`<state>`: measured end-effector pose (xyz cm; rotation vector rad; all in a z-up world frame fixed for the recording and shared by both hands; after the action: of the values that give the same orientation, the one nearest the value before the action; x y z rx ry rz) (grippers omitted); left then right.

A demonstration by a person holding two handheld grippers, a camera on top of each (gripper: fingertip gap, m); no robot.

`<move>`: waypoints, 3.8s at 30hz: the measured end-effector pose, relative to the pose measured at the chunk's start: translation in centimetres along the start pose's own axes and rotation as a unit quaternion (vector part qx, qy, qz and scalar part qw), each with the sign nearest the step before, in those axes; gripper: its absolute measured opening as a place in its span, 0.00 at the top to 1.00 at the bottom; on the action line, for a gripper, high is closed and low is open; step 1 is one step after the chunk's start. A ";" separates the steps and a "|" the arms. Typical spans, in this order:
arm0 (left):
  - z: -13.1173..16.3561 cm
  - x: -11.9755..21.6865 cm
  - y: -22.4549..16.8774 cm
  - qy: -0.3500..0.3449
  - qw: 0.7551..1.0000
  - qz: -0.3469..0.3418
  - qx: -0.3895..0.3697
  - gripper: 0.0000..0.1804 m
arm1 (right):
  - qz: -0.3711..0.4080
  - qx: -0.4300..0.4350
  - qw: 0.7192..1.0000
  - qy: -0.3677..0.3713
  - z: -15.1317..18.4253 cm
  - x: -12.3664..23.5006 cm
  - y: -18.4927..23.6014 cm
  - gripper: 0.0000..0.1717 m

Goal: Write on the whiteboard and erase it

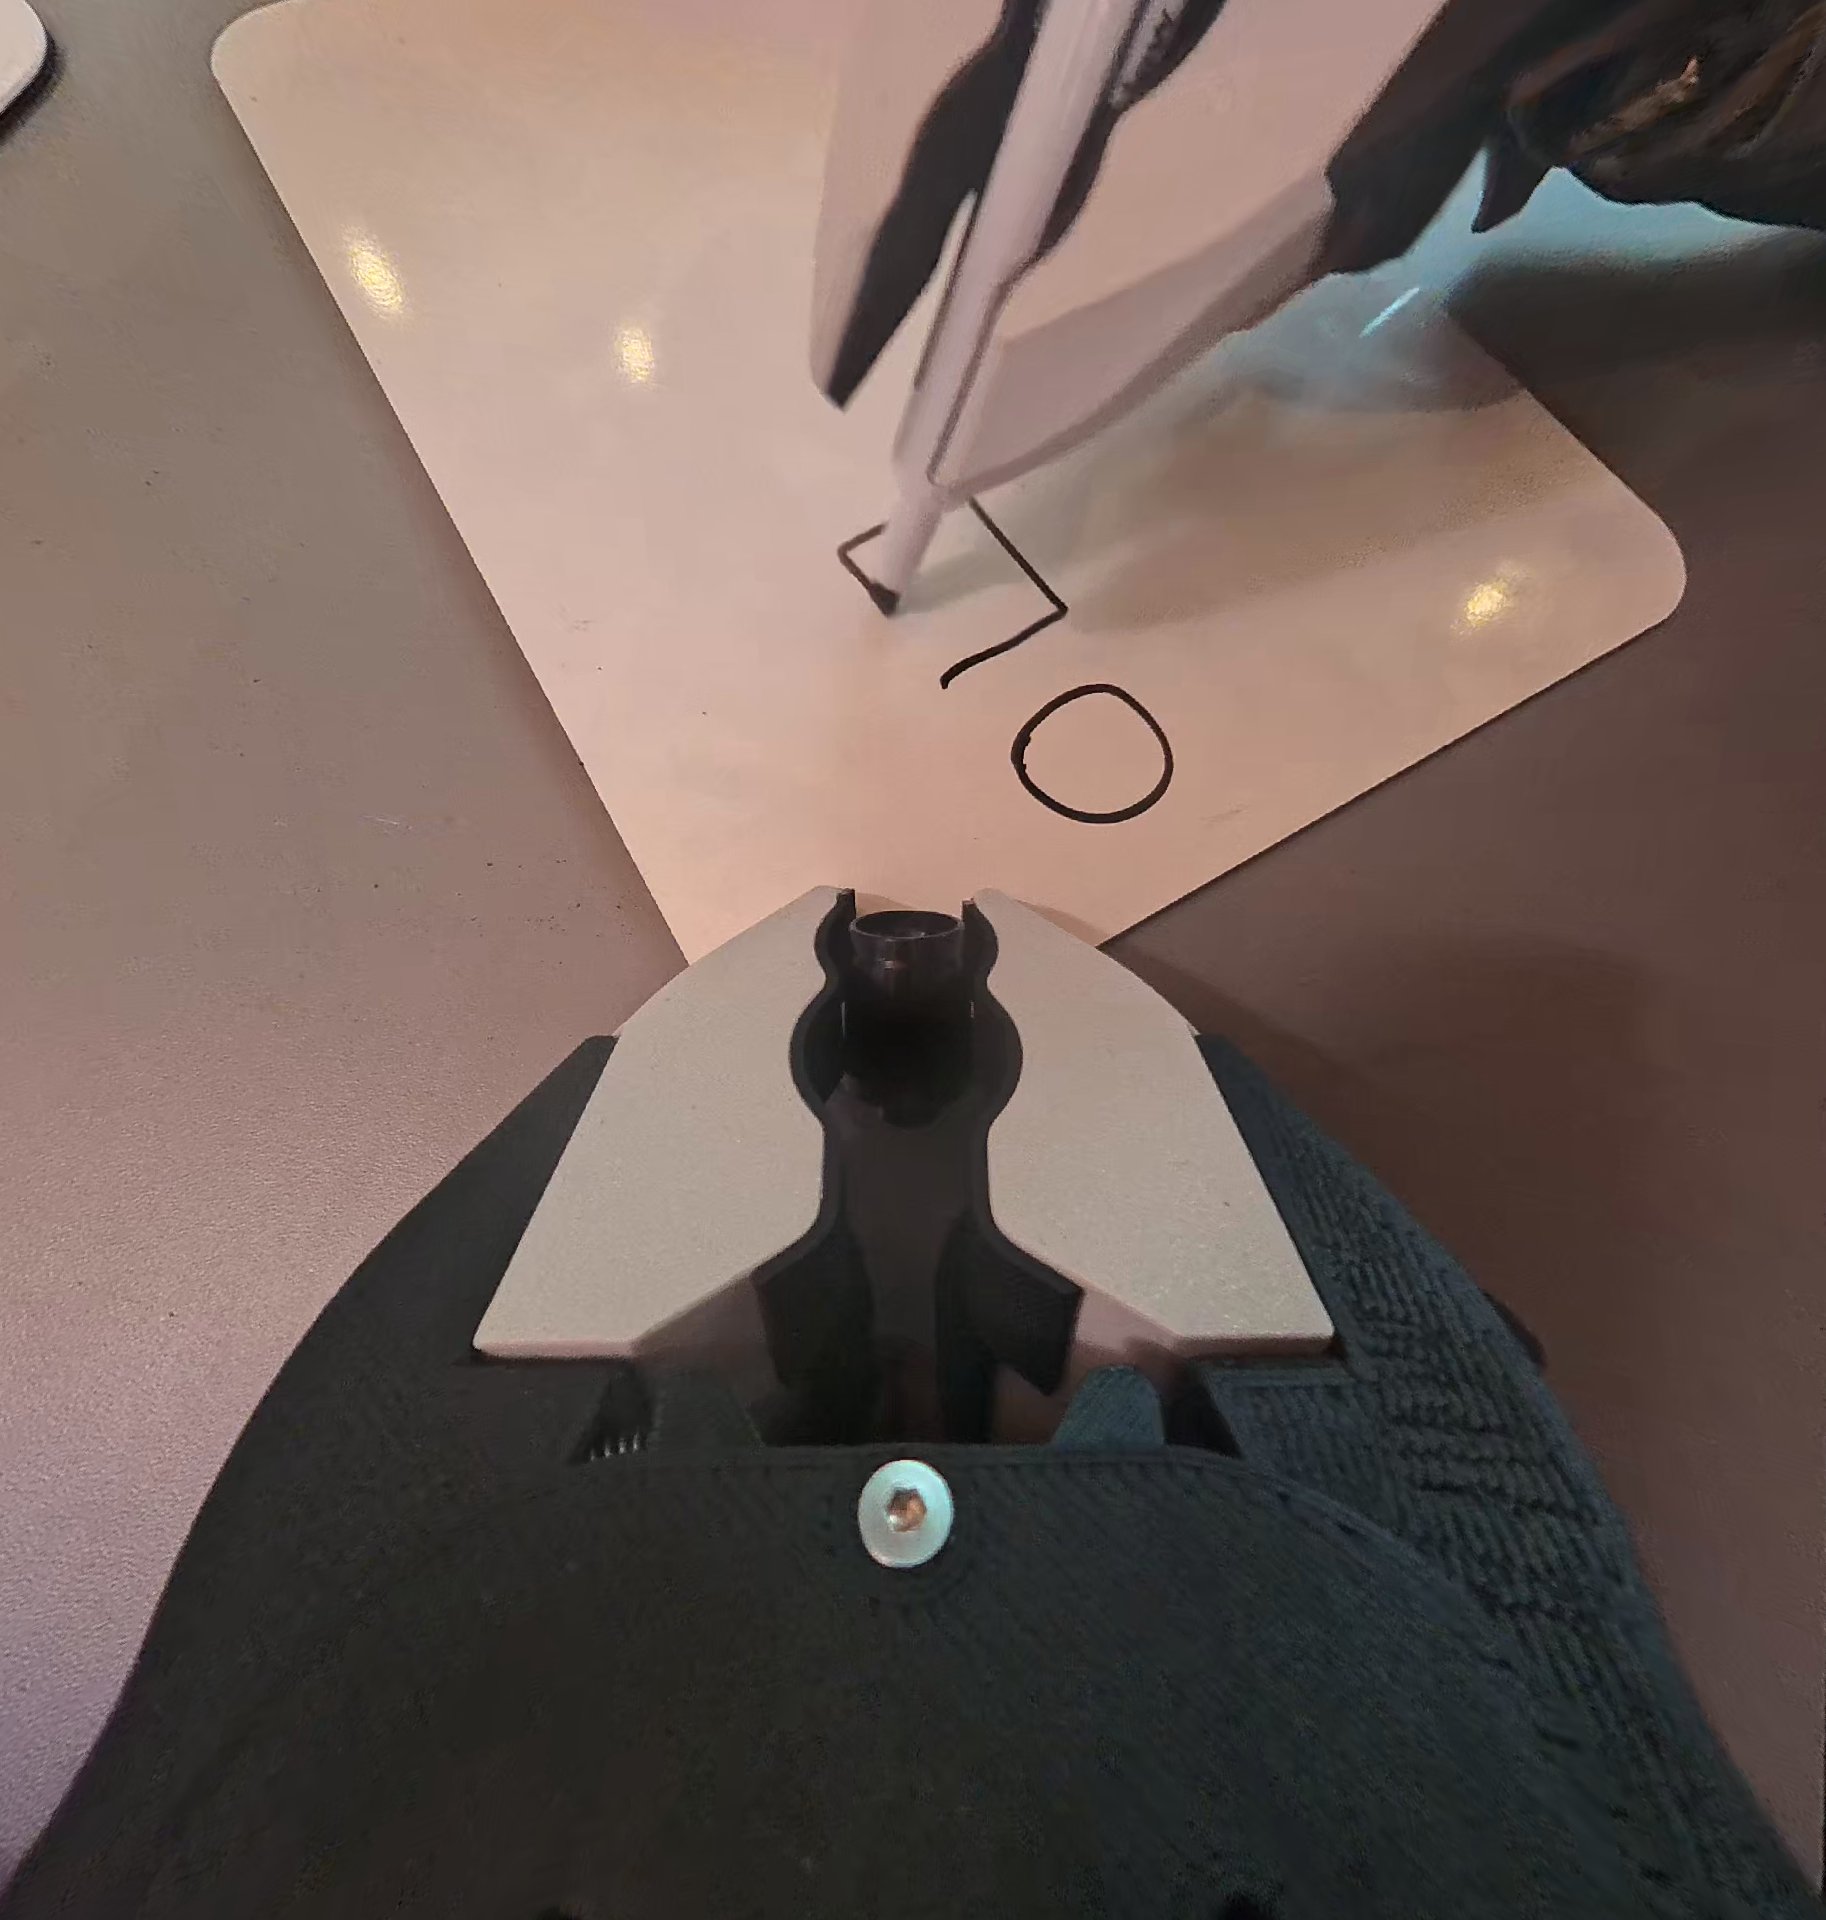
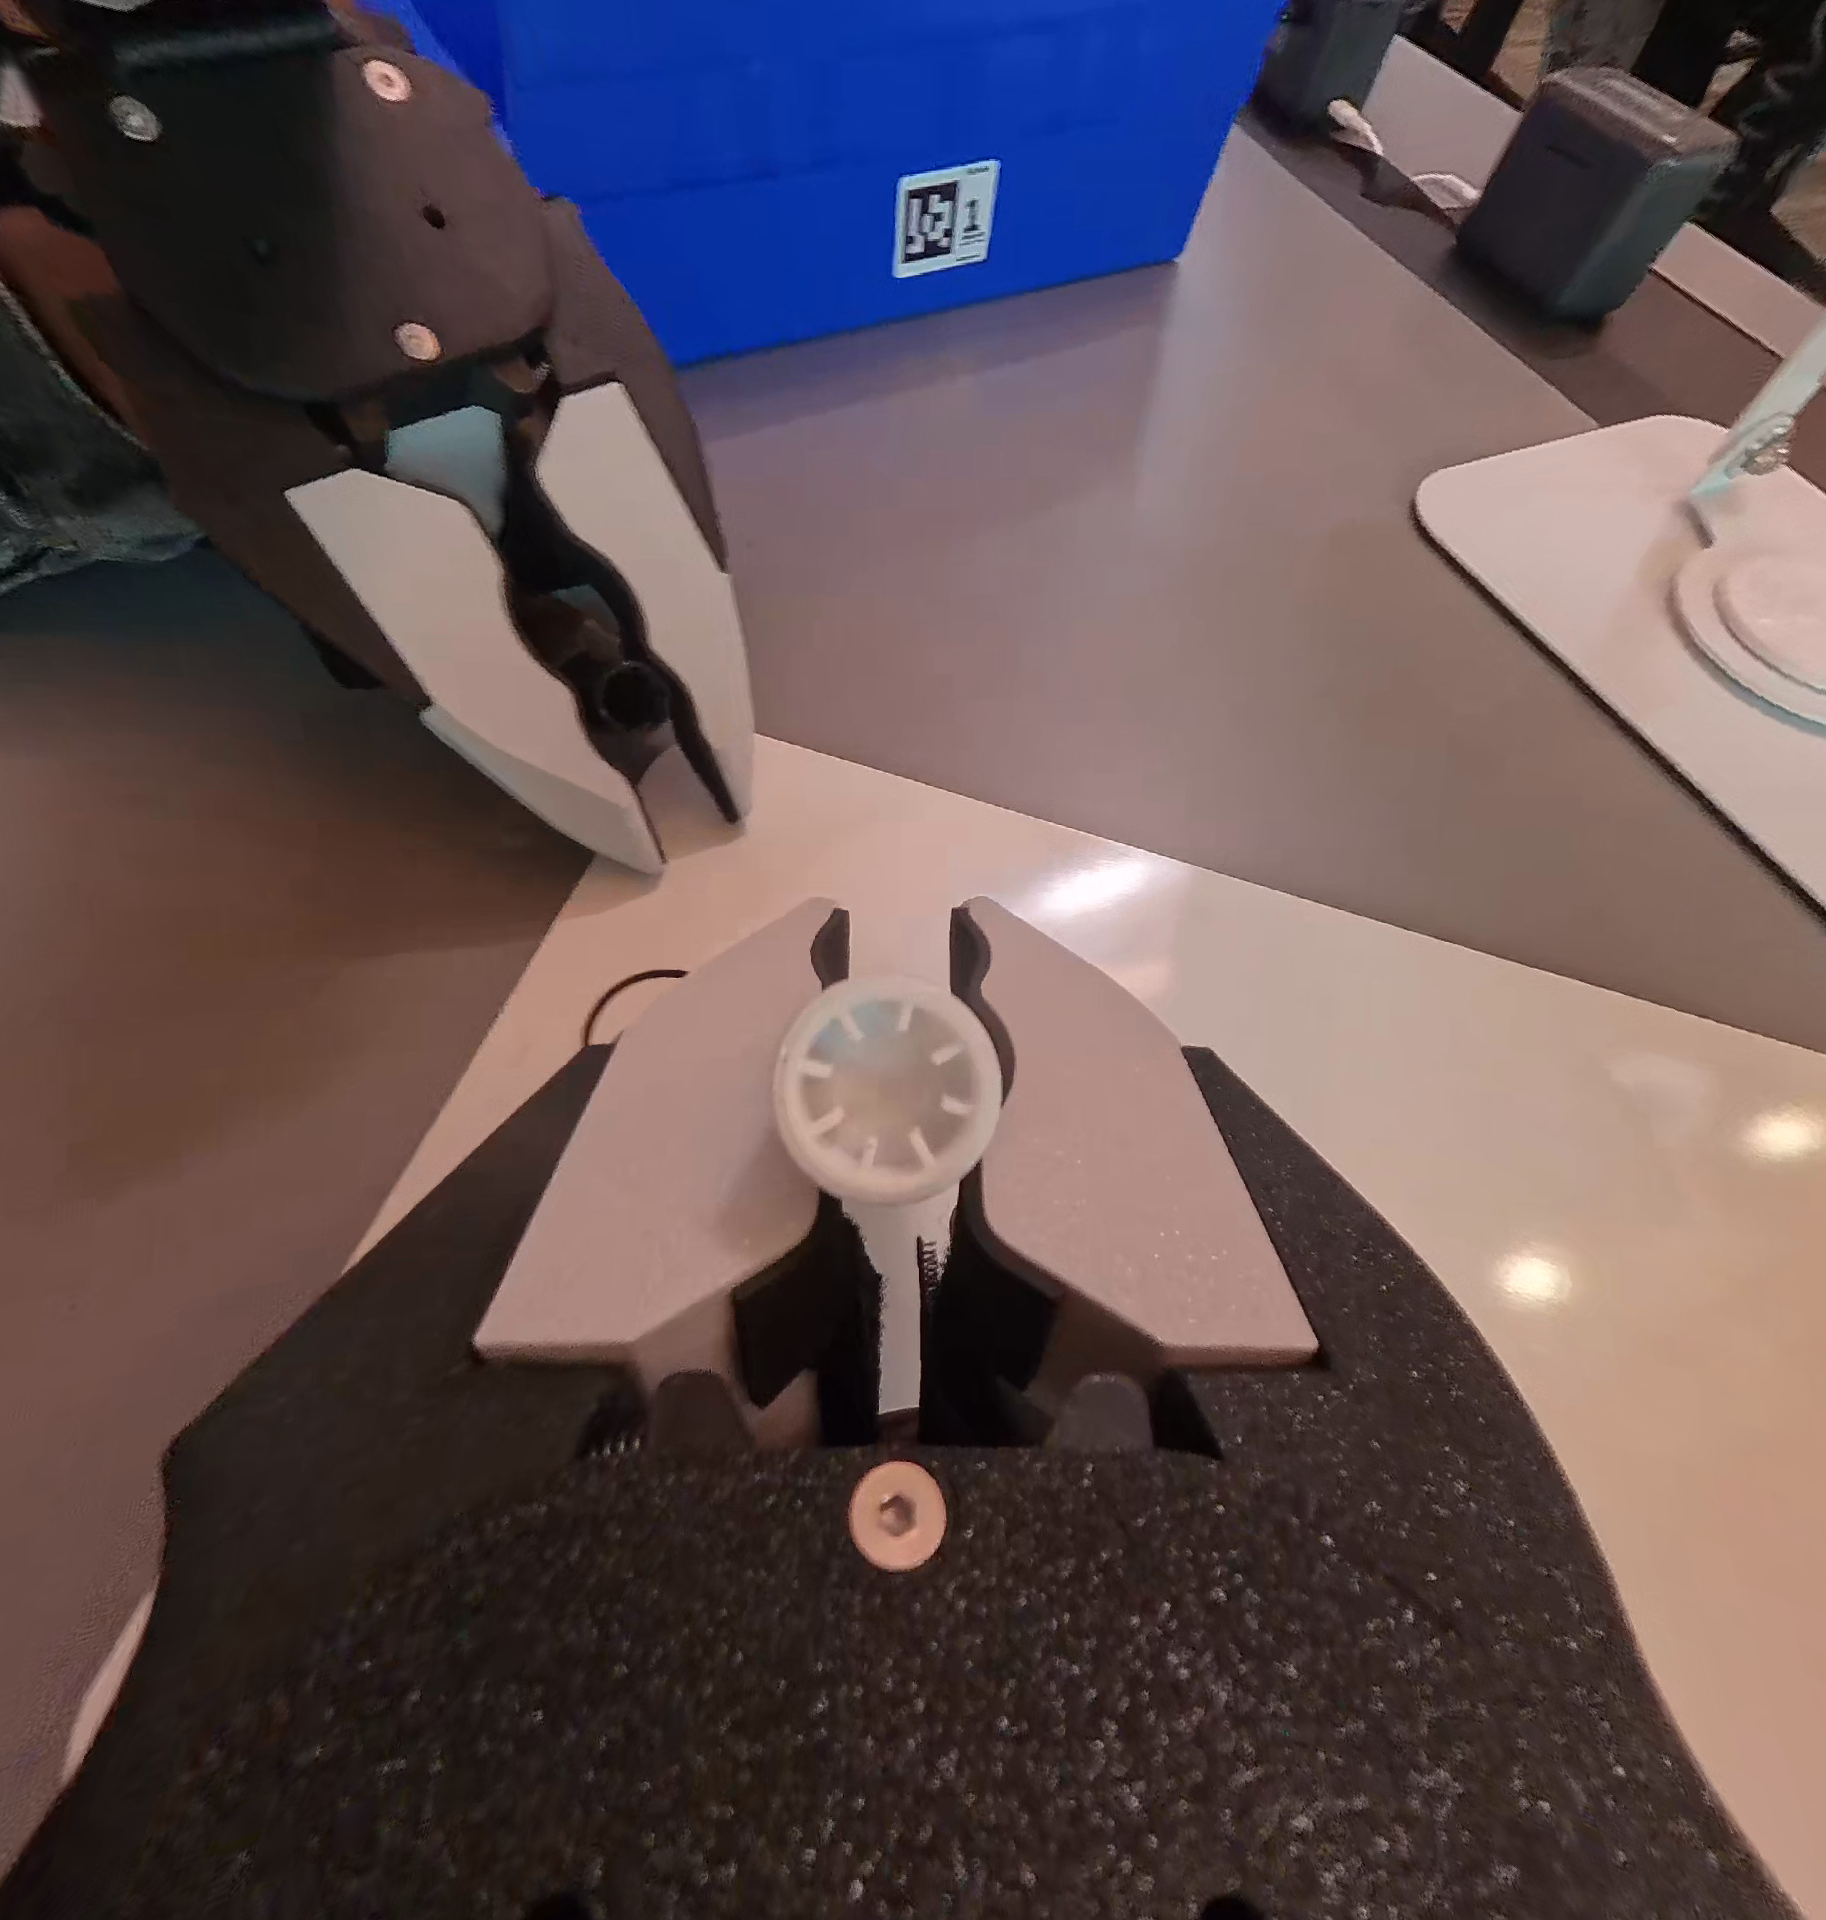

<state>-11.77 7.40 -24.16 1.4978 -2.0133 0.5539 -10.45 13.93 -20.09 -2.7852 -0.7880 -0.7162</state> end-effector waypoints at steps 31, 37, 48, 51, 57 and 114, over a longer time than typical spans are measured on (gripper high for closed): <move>0.0 0.0 0.0 0.000 1.000 0.004 0.002 0.89 | 0.085 -0.032 0.996 0.017 1.4 2.1 -6.7 0.89; 0.0 0.0 -0.1 0.000 1.000 0.004 0.002 0.89 | 0.066 -0.023 0.997 0.017 0.9 1.4 -5.4 0.89; 0.0 0.0 -0.1 0.000 1.000 0.005 0.001 0.89 | 0.079 -0.039 0.996 0.031 2.0 3.2 -5.6 0.89; 0.0 0.0 -0.1 0.000 1.000 0.005 0.001 0.89 | 0.080 -0.047 0.996 0.010 1.3 3.4 -5.8 0.89; 0.0 0.0 -0.1 -0.001 1.000 0.007 0.003 0.89 | 0.093 -0.054 0.994 -0.005 0.3 2.8 -8.1 0.89; 0.0 0.1 -0.5 -0.003 1.000 0.023 -0.002 0.89 | 0.060 -0.124 0.984 -0.117 -1.3 5.1 -6.5 0.89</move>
<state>-11.34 7.19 -24.11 1.4550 -2.0563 0.5635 -10.64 21.42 -16.28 -3.1533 -0.5964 -0.5010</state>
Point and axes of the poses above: each gripper's, where its closed fingertips meet, x back along the fingers, z out of its underside, y = z × x across the jaws, the point moved 1 cm from there along x, back along the fingers, and after that the axes turned 3 degrees about -x, right-handed, at the moved point
